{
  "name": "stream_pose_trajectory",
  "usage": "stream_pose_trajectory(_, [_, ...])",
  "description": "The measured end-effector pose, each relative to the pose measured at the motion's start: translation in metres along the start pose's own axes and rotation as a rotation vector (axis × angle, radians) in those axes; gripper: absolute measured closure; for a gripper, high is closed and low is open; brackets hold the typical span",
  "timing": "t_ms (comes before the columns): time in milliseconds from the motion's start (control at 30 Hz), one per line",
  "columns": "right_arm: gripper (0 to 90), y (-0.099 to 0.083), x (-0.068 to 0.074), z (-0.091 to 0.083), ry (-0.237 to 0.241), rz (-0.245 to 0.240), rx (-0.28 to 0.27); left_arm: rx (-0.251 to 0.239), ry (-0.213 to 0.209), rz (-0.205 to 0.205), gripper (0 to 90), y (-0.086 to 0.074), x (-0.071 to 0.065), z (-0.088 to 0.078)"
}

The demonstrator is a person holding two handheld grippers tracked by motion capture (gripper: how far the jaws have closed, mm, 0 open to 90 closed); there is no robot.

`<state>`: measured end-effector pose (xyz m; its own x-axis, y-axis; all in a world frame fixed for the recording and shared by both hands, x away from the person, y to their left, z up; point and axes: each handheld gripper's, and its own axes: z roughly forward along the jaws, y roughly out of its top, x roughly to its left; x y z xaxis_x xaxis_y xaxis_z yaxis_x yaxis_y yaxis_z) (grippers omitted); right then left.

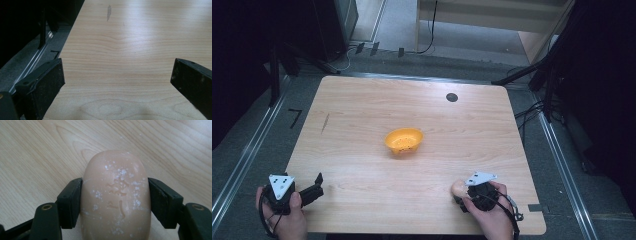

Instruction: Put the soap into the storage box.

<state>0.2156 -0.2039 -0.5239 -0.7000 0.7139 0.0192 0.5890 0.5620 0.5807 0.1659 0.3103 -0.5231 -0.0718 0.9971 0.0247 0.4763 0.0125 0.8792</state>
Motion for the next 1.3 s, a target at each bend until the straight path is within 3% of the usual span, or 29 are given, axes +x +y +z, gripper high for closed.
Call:
stream_pose_trajectory(200, [33.4,0.008,-0.005,-0.006,0.019,-0.034,-0.013,0.0,-0.004,0.001,0.0,0.0,0.0,0.0])
stream_pose_trajectory(367, [33.3,0.015,-0.01,-0.008,0.063,-0.068,-0.029,0.001,-0.005,0.002,0.0,0.0,0.0,0.0])
stream_pose_trajectory(667, [33.4,0.03,-0.015,-0.007,0.076,-0.142,-0.025,0.0,-0.007,0.002,0.0,0.0,0.0,0.0])
stream_pose_trajectory(933, [33.4,0.047,-0.02,-0.007,0.087,-0.166,-0.039,-0.002,-0.009,0.004,0.0,0.0,0.0,0.0])
stream_pose_trajectory(1300, [33.4,0.073,-0.027,-0.006,0.126,-0.239,-0.056,0.001,-0.016,0.008,0.0,0.0,0.0,0.0])
